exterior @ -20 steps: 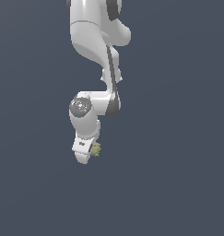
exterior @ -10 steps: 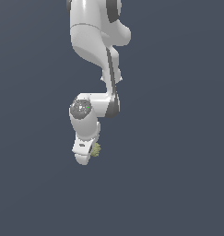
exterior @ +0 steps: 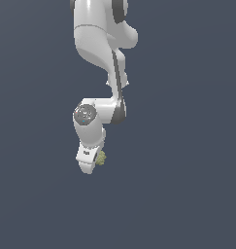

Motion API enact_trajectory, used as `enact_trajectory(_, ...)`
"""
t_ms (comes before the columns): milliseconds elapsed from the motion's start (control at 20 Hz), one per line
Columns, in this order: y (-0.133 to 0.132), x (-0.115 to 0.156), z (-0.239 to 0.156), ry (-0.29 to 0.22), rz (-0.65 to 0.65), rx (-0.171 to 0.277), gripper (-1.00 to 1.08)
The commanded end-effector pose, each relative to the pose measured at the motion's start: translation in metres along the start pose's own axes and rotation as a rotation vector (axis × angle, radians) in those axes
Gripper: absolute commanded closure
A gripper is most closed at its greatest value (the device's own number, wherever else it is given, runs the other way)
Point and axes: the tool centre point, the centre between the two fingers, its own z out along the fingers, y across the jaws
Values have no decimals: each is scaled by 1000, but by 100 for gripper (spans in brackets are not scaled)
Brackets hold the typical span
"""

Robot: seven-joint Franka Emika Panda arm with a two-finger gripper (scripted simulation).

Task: Pick up the object and move it to a goal position.

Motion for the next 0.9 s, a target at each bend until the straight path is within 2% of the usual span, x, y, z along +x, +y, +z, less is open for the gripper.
enact_trajectory(0, -2, -2, 0, 0, 0, 1, 108)
enact_trajectory(450, -26, -18, -2, 0, 0, 2, 108)
enact_trajectory(850, -70, -49, -6, 0, 1, 5, 108)
